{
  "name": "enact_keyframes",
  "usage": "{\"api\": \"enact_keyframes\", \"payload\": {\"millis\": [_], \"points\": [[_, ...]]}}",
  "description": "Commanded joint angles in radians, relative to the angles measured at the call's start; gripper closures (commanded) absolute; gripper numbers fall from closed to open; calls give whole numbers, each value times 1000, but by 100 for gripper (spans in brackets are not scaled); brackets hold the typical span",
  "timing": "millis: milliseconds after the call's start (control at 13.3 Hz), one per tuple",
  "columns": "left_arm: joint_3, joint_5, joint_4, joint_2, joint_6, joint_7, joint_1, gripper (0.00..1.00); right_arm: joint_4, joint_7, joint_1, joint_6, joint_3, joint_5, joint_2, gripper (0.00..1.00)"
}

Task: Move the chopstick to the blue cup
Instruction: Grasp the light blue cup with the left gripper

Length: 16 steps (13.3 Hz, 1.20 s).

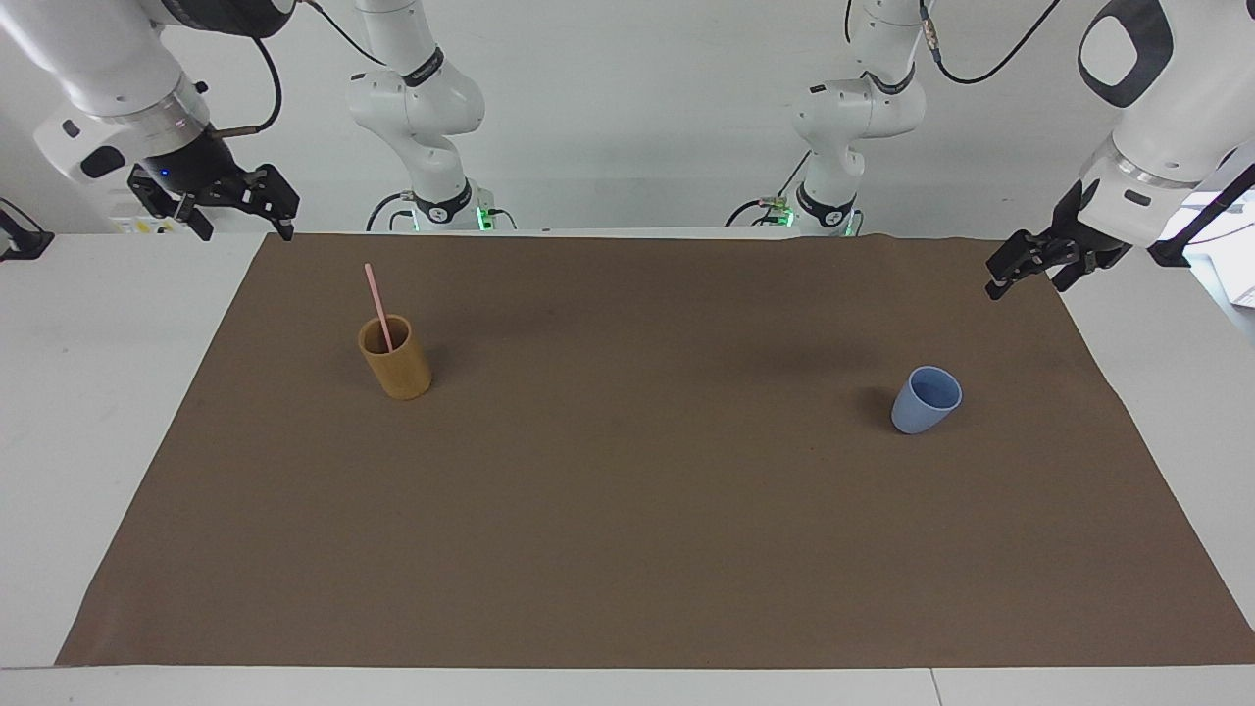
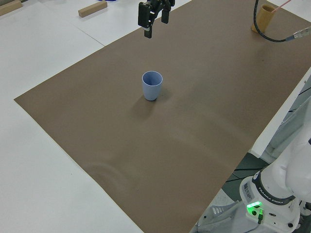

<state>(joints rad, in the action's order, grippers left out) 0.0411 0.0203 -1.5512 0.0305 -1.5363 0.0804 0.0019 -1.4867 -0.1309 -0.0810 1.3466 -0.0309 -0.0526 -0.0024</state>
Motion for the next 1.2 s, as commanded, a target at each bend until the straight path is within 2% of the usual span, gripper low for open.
{"api": "enact_keyframes", "payload": {"millis": [0, 150, 301, 376, 526, 752, 977, 1053, 1128], "points": [[-7, -10, 5, -4, 11, -13, -7, 0, -10, 7, -5, 5, 5, -6, -10, 0], [-7, -10, -47, -24, -34, -11, 3, 0, -4, 8, -2, 5, 5, -6, -7, 0], [-12, -10, -258, -104, -247, -5, 10, 0, -3, 8, -2, 6, 5, -6, -7, 0], [-15, -10, -332, -115, -337, -5, 10, 0, -1, 8, 0, 6, 5, -6, -5, 0], [-15, -10, -420, -100, -456, -1, 23, 0, -3, 7, 0, 5, 6, -6, -7, 0], [-13, -10, -475, -43, -534, -11, 33, 0, -4, 5, 0, 3, 5, -6, -7, 0], [-13, -10, -550, -29, -626, -11, 36, 1, -12, 7, -2, 0, 5, -4, -11, 0], [-13, -10, -552, -8, -648, -10, 35, 4, -12, 5, -2, 3, 5, -4, -11, 0], [-13, -10, -552, 8, -653, -2, 32, 15, -14, 4, -2, 2, 5, -4, -11, 0]]}}
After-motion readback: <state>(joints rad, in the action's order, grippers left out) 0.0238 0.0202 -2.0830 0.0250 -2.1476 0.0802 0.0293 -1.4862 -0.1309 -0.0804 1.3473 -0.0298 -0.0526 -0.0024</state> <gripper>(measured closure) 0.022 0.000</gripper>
